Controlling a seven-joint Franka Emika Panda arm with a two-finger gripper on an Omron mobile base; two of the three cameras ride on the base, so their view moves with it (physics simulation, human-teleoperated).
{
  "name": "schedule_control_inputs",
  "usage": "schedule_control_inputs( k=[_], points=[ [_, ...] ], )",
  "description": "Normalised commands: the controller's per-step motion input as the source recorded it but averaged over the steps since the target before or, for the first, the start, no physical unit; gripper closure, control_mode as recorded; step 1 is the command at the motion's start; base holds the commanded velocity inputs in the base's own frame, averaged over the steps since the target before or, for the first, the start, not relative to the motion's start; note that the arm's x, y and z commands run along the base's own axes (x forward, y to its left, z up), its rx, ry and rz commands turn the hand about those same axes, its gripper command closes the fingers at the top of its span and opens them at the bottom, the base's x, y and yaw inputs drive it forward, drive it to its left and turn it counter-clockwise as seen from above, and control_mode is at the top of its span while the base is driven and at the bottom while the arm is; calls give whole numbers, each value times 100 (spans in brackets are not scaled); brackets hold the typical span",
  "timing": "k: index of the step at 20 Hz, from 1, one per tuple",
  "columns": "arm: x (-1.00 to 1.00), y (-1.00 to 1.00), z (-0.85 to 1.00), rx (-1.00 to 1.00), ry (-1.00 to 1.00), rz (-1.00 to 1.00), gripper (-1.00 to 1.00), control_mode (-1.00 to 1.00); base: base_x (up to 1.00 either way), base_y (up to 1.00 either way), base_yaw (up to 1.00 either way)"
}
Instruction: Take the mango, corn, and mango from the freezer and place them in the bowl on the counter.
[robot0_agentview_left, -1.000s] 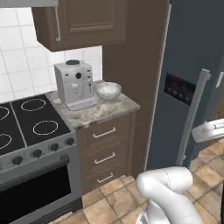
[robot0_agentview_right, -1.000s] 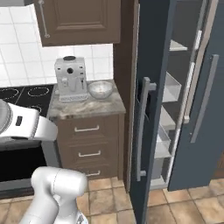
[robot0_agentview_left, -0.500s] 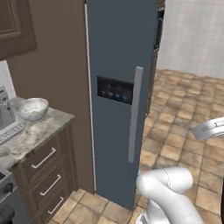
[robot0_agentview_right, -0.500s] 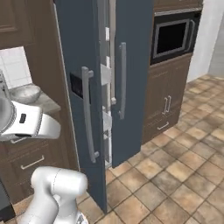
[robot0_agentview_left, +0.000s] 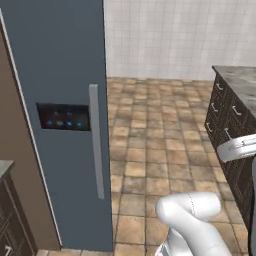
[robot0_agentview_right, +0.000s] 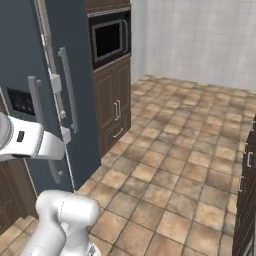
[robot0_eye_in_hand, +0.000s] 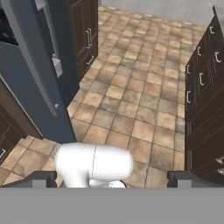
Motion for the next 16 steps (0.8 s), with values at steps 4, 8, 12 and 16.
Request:
schedule_control_inputs(
  k=[4, 8, 12, 16],
  points=[
    [0, 0, 0, 0, 0, 0, -100, 100, 47, -42, -43],
    [0, 0, 0, 0, 0, 0, -100, 100, 92, -34, -12],
    [0, 0, 0, 0, 0, 0, -100, 100, 100, -22, -1],
    [0, 0, 0, 0, 0, 0, -100, 100, 96, -13, 4]
  ],
)
